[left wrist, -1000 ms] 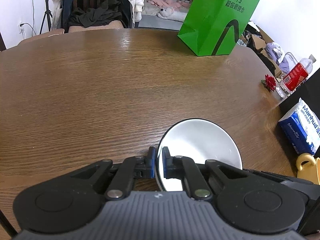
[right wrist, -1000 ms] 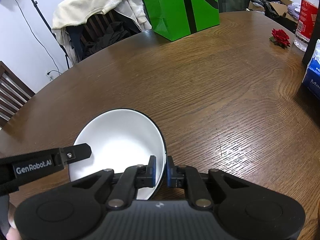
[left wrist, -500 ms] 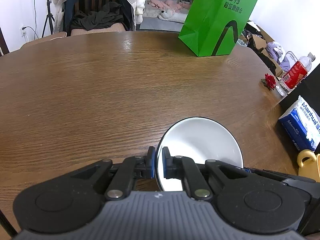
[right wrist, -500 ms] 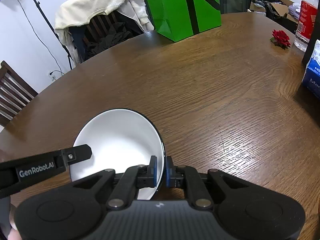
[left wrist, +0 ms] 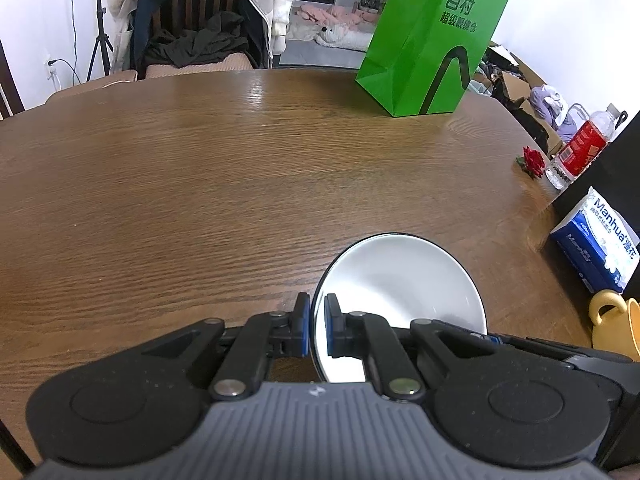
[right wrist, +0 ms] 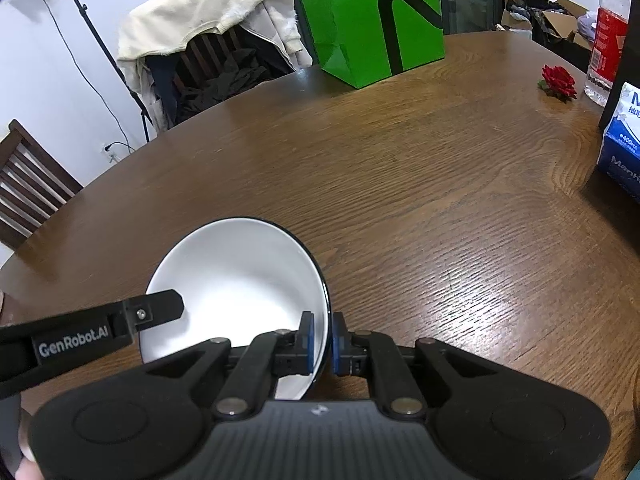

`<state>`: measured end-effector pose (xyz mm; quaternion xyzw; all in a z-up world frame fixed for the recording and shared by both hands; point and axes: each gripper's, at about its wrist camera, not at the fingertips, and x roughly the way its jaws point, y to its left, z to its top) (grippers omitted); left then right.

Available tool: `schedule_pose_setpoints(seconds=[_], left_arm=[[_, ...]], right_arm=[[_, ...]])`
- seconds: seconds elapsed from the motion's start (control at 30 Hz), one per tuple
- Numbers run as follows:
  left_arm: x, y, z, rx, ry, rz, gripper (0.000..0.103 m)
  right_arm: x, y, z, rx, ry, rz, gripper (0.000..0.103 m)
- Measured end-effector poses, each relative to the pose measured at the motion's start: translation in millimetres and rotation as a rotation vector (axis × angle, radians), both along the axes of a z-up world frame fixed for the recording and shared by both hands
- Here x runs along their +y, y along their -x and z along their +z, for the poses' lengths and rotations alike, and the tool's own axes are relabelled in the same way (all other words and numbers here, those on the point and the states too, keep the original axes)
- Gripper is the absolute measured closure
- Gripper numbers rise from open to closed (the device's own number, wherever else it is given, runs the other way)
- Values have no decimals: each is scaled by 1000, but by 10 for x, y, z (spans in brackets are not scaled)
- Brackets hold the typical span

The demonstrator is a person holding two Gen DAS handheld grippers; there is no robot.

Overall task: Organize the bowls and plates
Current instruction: 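Carry the held white bowl toward the blue bowl with both grippers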

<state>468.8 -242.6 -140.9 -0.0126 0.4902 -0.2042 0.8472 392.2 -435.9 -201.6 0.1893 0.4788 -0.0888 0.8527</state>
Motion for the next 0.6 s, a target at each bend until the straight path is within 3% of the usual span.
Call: schedule_pose_setpoints(seconds=[0.6], left_arm=[[267,322,218,-35,8,4,95]], right_arm=[[238,249,221,-30,11,6,95]])
